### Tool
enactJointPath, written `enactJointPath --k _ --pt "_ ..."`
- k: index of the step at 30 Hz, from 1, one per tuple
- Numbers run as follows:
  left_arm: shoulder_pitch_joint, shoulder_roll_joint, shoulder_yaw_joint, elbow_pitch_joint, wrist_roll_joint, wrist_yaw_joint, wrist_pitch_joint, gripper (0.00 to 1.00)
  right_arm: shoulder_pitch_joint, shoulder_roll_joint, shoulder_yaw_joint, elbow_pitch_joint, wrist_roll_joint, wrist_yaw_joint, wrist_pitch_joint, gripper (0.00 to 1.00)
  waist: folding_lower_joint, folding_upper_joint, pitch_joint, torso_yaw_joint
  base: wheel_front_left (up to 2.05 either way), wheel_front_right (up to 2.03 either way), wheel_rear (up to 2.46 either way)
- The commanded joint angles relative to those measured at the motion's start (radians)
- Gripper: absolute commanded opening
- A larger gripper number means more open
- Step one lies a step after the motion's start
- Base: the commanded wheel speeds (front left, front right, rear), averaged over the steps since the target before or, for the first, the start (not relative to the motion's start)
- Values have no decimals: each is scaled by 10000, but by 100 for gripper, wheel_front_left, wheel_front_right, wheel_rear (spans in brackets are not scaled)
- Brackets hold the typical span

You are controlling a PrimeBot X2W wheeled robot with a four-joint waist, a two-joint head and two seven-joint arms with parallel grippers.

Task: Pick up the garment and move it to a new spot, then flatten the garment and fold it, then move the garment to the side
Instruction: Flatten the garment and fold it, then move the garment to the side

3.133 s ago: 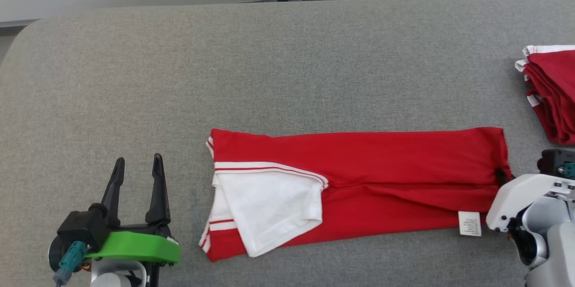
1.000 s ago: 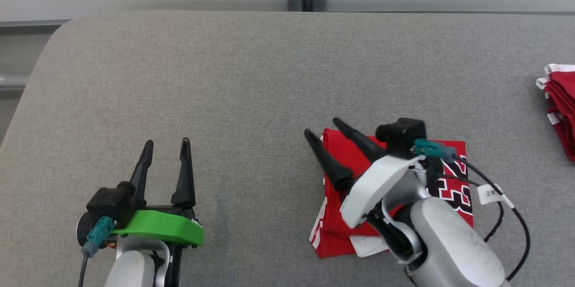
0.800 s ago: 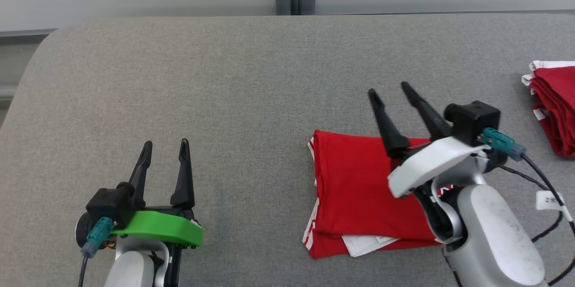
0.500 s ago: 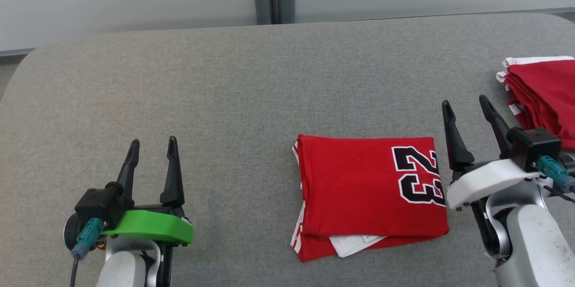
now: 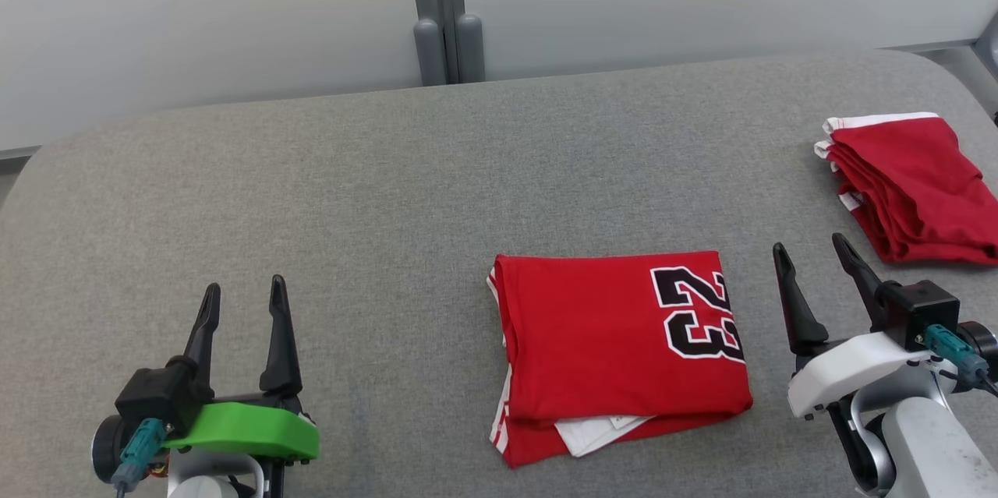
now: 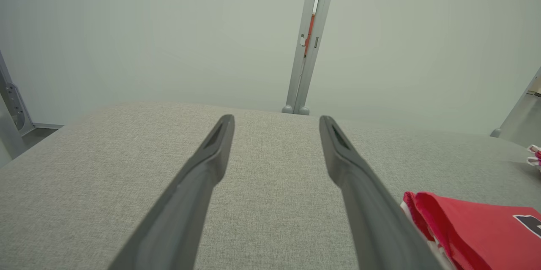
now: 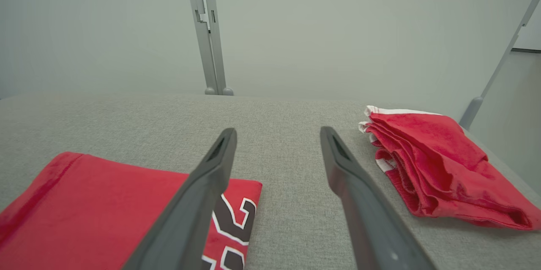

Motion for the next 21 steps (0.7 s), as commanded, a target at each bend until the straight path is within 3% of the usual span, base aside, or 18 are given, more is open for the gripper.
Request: enactJointPath --k 1,21 --pt "183 26 57 -38 -2 28 -20 100 68 -53 18 130 84 -18 -110 100 0 0 -173 35 0 0 0" --pt "418 26 18 297 -101 27 -20 100 -340 -188 183 826 367 -18 -329 100 0 0 -388 319 0 0 0"
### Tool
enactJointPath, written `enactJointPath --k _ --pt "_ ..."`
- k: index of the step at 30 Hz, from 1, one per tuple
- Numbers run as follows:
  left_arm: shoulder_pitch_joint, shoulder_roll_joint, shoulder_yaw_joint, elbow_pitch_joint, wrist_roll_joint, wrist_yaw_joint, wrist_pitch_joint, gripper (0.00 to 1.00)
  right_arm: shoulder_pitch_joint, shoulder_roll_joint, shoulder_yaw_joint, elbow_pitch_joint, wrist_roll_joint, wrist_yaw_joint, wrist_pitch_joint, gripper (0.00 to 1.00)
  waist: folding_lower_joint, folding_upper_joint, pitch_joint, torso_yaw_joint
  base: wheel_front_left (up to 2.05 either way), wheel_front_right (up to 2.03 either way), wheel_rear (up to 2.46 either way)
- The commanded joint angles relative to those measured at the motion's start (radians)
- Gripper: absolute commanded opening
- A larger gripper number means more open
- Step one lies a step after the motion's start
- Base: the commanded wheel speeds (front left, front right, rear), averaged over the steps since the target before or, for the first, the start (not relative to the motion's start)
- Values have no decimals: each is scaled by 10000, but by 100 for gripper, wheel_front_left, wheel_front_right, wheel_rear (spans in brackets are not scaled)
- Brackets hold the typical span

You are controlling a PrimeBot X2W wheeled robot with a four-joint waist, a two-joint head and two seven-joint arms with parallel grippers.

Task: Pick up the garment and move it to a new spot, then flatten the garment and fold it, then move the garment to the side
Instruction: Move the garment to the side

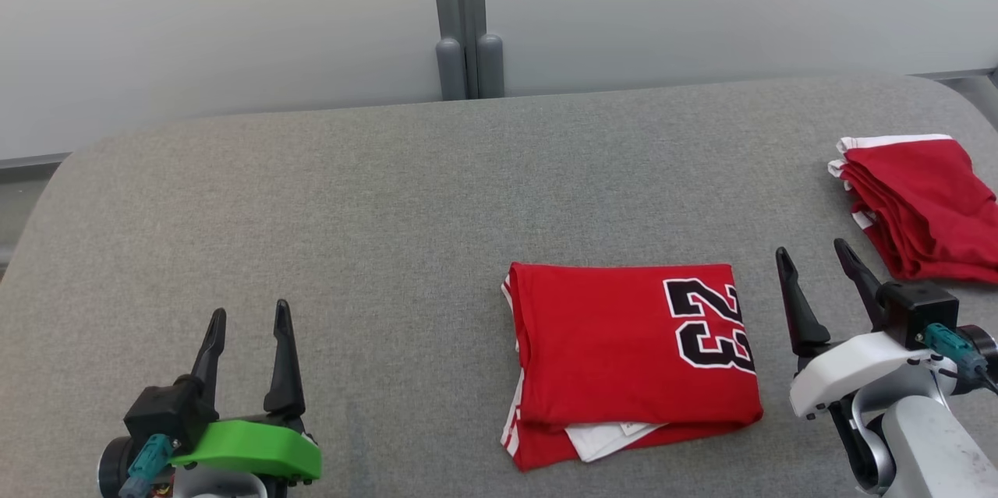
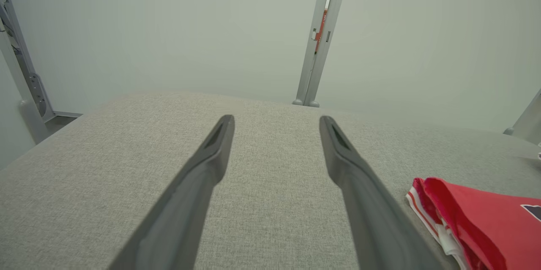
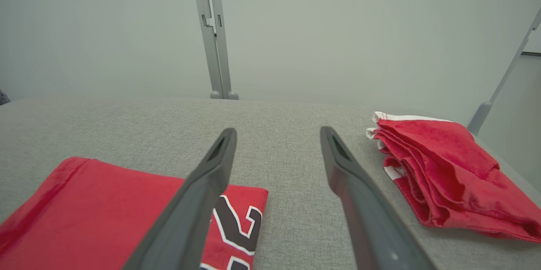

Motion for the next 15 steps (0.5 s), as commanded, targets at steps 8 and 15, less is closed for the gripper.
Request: enactJointPath --k 8,15 --pt "-4 26 14 109 -147 23 -20 100 -291 3 188 105 626 -18 463 100 0 -1 120 -7 0 0 0" --pt "-190 26 -48 126 -212 56 -20 100 -446 -172 501 187 1829 -16 3897 100 0 -1 426 91 0 0 0"
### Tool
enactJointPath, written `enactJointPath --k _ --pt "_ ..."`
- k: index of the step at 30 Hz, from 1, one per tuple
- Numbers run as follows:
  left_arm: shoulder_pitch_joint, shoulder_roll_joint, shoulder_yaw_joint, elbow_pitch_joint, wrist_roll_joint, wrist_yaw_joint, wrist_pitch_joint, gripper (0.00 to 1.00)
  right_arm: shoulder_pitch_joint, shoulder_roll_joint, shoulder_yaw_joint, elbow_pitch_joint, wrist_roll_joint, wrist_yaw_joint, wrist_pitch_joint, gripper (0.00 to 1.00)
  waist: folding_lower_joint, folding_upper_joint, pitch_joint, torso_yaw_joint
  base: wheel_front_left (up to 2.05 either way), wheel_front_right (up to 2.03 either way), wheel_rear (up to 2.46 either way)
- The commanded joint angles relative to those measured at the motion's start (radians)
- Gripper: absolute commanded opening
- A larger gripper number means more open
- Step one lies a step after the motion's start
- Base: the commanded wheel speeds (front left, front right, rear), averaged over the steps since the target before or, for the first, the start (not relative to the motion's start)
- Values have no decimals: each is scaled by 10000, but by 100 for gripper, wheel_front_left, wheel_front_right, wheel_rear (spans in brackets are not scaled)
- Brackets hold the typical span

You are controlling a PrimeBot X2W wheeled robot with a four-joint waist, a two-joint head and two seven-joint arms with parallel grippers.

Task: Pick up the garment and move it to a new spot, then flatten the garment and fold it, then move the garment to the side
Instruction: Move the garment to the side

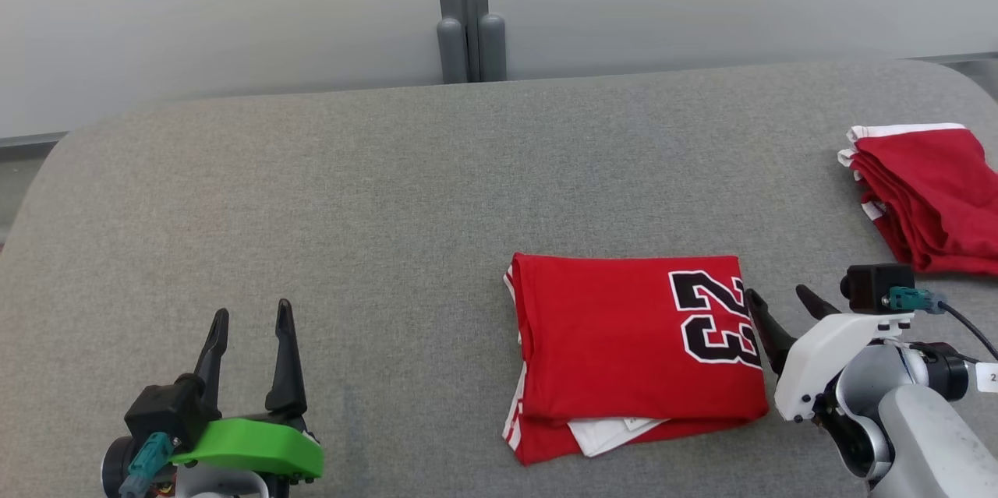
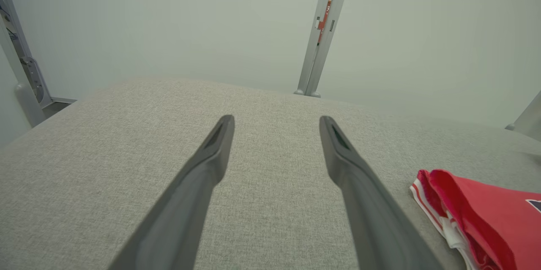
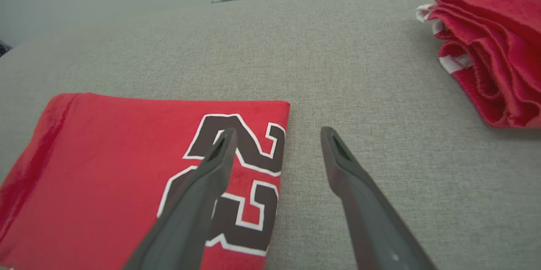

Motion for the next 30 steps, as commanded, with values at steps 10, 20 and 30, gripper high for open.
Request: enactJointPath --k 10,20,30 --pt "-503 26 -219 -68 -81 70 -20 100 -14 217 -495 111 58 -18 1602 100 0 0 713 439 0 0 0" --pt "-654 26 -239 -91 -29 64 -20 100 -77 755 -451 1000 4 -9 2527 100 0 0 1014 670 0 0 0" --pt "-763 26 -425 -207 -272 182 -22 100 -755 -673 1244 777 -594 -33 3380 0 0 0 1230 684 0 0 0"
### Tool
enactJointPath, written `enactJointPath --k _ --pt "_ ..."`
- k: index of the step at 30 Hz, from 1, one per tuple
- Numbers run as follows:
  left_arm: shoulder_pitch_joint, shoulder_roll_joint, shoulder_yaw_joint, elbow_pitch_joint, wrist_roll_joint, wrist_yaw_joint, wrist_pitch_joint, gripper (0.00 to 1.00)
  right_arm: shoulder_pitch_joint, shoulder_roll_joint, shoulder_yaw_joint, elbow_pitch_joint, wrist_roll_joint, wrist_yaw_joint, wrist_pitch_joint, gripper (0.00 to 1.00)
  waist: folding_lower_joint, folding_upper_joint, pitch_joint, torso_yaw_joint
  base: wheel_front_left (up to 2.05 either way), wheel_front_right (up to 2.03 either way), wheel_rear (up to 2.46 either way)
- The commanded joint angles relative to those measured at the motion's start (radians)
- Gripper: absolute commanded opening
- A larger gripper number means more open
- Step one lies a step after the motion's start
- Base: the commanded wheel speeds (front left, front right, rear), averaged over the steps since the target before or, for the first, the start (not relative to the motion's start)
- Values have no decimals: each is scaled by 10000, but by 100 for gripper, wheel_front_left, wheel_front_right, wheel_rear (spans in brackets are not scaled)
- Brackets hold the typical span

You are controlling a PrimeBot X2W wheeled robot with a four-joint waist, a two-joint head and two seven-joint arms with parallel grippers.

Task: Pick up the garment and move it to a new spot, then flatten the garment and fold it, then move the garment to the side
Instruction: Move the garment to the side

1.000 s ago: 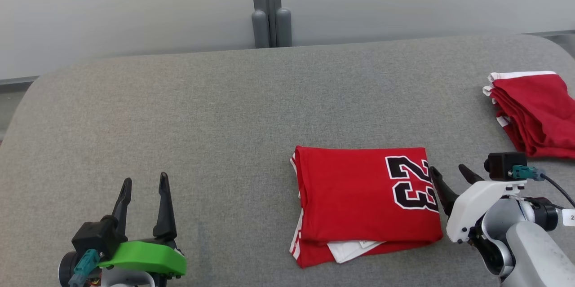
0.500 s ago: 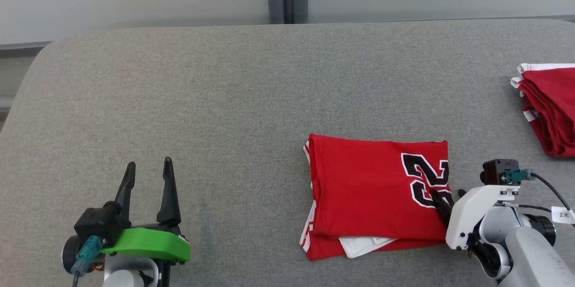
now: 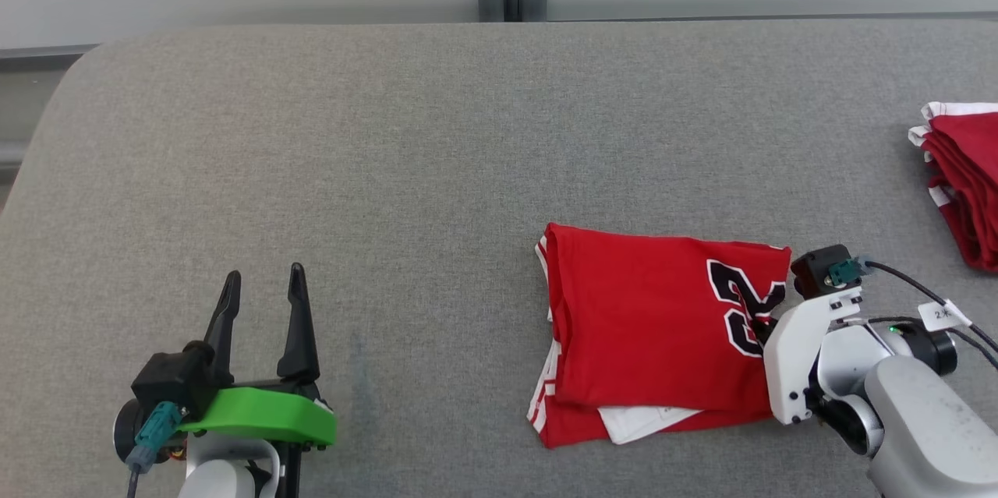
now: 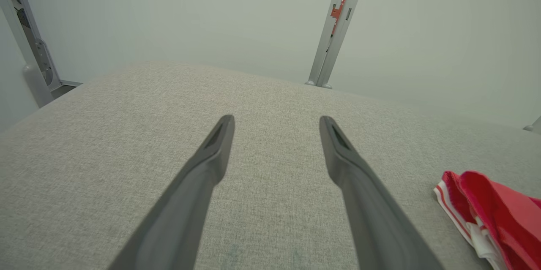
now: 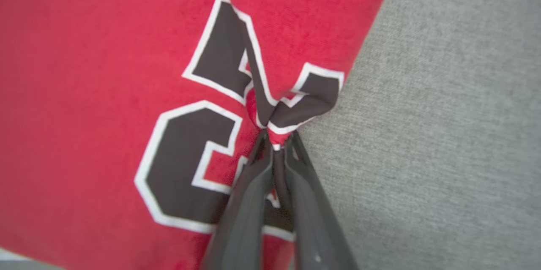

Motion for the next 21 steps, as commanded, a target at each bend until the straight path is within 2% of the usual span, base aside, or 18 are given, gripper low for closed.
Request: enactJointPath --k 1,6,11,17,21 --pt "-214 26 -30 -60 -87 82 -20 100 -243 -414 228 74 -172 -54 195 0 0 -1 100 -53 0 0 0" --pt "-340 26 -173 -212 -254 107 -20 100 -1452 -1499 1519 -538 -471 -40 695 0 0 -1 366 -227 0 0 0" --pt "-526 26 -269 -468 -349 156 -20 100 -3004 -2697 2762 -1316 -193 -40 1311 0 0 -1 664 -635 0 0 0" --pt "-859 26 -424 -727 -420 157 -8 100 -4732 -3567 3152 -1688 243 -40 1691 0 0 -1 1115 -1239 0 0 0" --pt "-1058 27 -592 -832 -395 146 -8 100 -5507 -3701 2951 -1504 496 -40 1737 0 0 -1 1472 -1597 0 0 0"
